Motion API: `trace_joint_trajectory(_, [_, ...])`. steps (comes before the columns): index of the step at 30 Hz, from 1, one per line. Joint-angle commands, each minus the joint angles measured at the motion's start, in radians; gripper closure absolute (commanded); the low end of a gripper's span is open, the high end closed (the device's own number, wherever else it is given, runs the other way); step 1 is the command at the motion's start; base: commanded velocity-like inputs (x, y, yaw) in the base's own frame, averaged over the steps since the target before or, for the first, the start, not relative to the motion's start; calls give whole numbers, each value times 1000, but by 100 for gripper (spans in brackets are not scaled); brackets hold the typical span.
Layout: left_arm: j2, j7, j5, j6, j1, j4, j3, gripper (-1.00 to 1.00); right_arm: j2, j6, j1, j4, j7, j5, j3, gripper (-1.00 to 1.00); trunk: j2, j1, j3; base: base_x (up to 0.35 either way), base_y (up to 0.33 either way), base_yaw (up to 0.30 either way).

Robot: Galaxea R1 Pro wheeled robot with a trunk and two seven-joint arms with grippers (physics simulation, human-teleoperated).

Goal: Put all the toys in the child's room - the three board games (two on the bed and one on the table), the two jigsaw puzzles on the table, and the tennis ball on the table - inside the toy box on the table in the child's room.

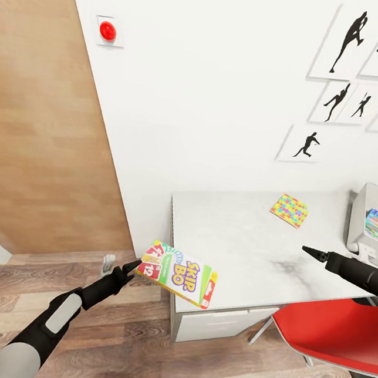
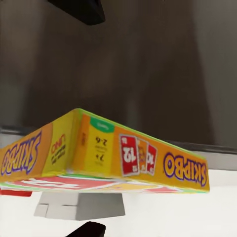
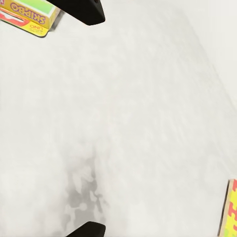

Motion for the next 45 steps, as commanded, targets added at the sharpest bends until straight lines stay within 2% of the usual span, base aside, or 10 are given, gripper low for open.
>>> trace_joint_trajectory(1, [0,-1,6,8,-1,0,1,-100,0,7,-1,0,4,1,-1,-100,-1,0,-1,0,0,0])
trace_joint_trajectory(16, [-3,19,7,9,-8,8,2,-100,0,7,-1,0,4,1,-1,-100,-1,0,-1,0,0,-3])
trace_joint_trajectory(32, [-5,21,7,9,-9,9,2,-100,0,7,-1,0,4,1,-2,-100,-1,0,3,0,0,-143])
trace_joint_trajectory(45, [-5,21,6,9,-9,9,1,-100,0,7,-1,0,4,1,-2,-100,-1,0,4,0,0,-40])
